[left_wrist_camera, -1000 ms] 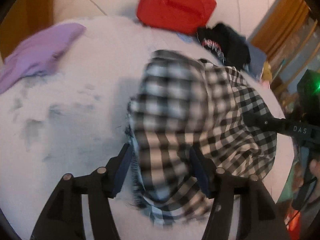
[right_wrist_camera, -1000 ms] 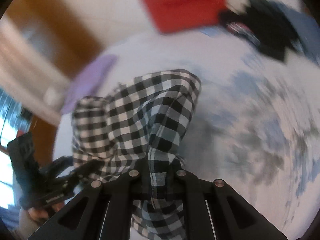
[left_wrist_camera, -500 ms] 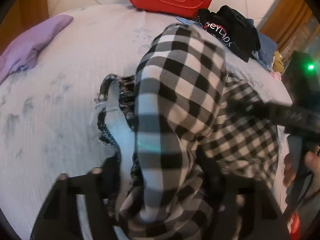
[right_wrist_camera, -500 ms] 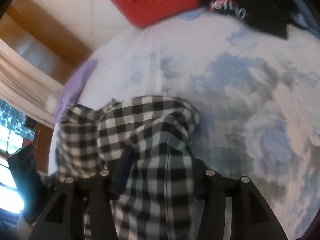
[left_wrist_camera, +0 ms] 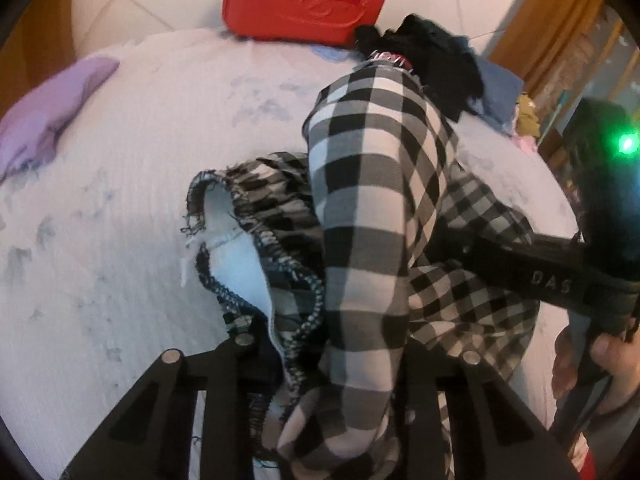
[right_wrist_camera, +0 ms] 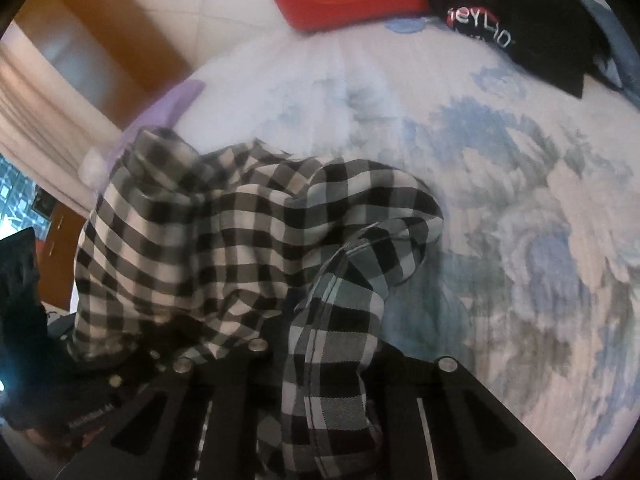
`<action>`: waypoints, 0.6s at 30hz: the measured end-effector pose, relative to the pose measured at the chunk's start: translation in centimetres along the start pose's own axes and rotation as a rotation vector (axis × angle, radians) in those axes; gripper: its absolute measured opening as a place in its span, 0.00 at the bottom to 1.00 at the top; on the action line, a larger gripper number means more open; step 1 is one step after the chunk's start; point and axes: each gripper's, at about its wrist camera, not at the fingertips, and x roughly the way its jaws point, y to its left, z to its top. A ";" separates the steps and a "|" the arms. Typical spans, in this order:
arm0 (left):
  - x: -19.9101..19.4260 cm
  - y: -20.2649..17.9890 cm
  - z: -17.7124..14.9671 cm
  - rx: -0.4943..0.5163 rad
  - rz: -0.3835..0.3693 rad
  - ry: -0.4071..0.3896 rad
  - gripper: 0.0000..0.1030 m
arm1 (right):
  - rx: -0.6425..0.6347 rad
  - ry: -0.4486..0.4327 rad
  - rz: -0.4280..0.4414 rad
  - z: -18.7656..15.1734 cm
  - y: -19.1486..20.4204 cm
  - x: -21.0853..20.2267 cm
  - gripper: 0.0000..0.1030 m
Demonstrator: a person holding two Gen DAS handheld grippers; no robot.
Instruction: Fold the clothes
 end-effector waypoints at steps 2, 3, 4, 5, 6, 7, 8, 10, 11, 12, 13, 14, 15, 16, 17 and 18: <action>-1.6 -0.2 0.5 -0.008 -0.022 -0.030 0.27 | -0.028 -0.039 0.006 0.4 0.9 -1.9 0.11; -2.5 -0.2 0.9 -0.014 -0.037 -0.049 0.27 | -0.049 -0.061 0.009 0.8 1.6 -3.1 0.11; -3.8 -0.1 1.5 -0.019 -0.049 -0.075 0.27 | -0.071 -0.082 0.012 1.3 2.4 -4.3 0.11; -4.9 0.0 2.0 -0.016 -0.046 -0.099 0.27 | -0.093 -0.104 0.014 1.8 3.1 -5.5 0.11; -6.1 0.1 2.5 -0.013 -0.044 -0.123 0.27 | -0.115 -0.125 0.016 2.3 3.8 -6.7 0.11; -7.3 0.3 2.9 -0.012 -0.040 -0.146 0.27 | -0.140 -0.148 0.021 2.9 4.8 -7.9 0.11; -8.6 0.8 3.2 -0.017 -0.028 -0.162 0.27 | -0.163 -0.167 0.028 3.6 5.9 -8.9 0.11; -11.3 1.8 3.7 -0.026 -0.006 -0.195 0.27 | -0.193 -0.190 0.048 4.5 7.6 -10.0 0.11; -12.5 2.5 3.9 -0.032 0.007 -0.209 0.27 | -0.207 -0.200 0.064 5.0 8.7 -10.5 0.11; -13.7 3.4 3.8 -0.040 0.027 -0.215 0.27 | -0.219 -0.206 0.081 5.4 9.7 -10.7 0.11; -14.8 4.5 3.7 -0.048 0.049 -0.221 0.27 | -0.231 -0.207 0.099 5.8 10.8 -10.6 0.11; -15.7 5.6 3.5 -0.056 0.074 -0.225 0.27 | -0.248 -0.205 0.121 6.2 12.2 -10.3 0.11; -16.6 6.8 3.4 -0.065 0.100 -0.228 0.27 | -0.268 -0.201 0.142 6.6 13.7 -9.9 0.11; -17.5 8.0 3.3 -0.075 0.125 -0.230 0.27 | -0.287 -0.195 0.163 7.0 15.3 -9.4 0.11; -18.2 9.4 3.4 -0.089 0.150 -0.230 0.27 | -0.305 -0.189 0.183 7.4 16.7 -8.8 0.11; -19.0 10.8 3.5 -0.098 0.177 -0.234 0.27 | -0.321 -0.182 0.202 7.8 18.2 -8.2 0.11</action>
